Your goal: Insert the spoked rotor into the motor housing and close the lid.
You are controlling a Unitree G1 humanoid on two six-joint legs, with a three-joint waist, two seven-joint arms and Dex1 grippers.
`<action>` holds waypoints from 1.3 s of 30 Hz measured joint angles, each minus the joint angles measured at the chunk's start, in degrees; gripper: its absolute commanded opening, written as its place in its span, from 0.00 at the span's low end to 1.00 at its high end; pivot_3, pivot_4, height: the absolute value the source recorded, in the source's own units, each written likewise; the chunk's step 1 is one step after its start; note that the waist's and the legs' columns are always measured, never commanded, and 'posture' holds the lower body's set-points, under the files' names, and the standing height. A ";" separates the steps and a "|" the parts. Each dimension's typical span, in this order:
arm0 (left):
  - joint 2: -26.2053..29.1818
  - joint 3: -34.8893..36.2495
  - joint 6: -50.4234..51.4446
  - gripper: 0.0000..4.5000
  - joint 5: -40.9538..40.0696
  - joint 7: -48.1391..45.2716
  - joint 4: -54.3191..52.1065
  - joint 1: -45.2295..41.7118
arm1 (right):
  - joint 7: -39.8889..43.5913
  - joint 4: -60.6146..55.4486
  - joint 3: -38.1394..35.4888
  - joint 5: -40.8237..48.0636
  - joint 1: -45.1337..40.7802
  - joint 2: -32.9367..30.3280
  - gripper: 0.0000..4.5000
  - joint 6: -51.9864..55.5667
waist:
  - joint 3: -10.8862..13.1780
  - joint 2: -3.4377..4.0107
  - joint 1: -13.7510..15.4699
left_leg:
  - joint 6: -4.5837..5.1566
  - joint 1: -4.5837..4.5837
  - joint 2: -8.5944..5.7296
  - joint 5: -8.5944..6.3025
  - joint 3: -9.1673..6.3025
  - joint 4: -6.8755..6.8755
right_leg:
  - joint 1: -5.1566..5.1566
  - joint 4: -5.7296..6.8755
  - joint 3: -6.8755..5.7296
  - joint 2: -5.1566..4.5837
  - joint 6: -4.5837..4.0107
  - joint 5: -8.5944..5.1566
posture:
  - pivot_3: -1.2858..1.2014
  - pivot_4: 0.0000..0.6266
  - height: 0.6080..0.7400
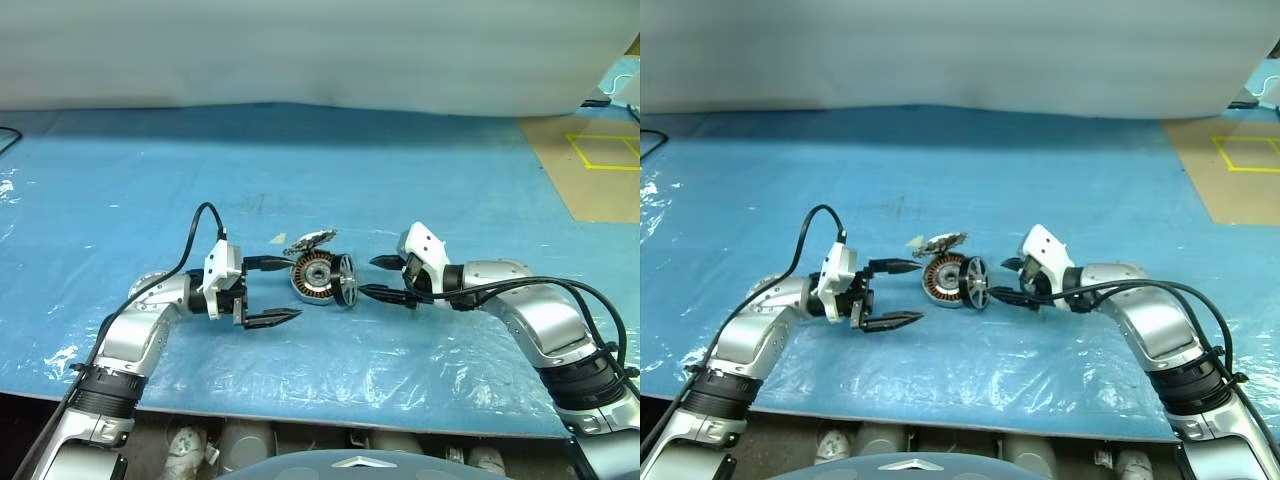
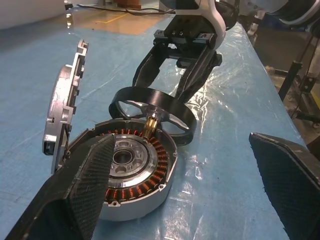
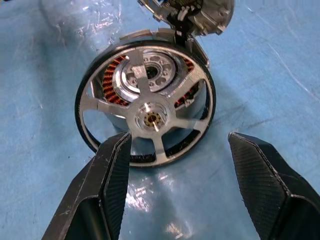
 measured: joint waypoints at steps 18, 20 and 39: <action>0.00 -0.21 -0.46 1.00 0.48 0.01 0.48 -0.08 | 0.66 1.55 5.30 -1.96 -3.52 3.62 0.71 -0.59 | 0.00 0.00 -0.08 | 0.00 0.02 0.01 0.00 0.00 0.01 | 0.00 0.04 -0.01 0.01 0.00 0.00 | 0.52 0.24 1.00; 0.00 -0.21 -0.46 1.00 0.54 0.03 0.48 -0.08 | 1.02 2.57 5.90 -2.08 -3.57 4.14 0.71 -0.65 | 0.00 0.00 -0.06 | 0.00 0.02 0.00 0.00 0.00 0.01 | 0.00 0.04 -0.01 0.00 0.00 0.00 | 0.52 0.24 1.00; -0.48 -0.26 -0.48 1.00 1.16 0.53 0.47 -0.66 | 1.79 4.16 5.82 -3.45 -3.46 4.30 0.27 -3.20 | 0.00 0.00 -0.06 | 0.00 0.03 0.01 0.00 0.00 0.04 | 0.01 0.07 0.00 0.00 0.00 0.01 | 0.52 0.24 1.00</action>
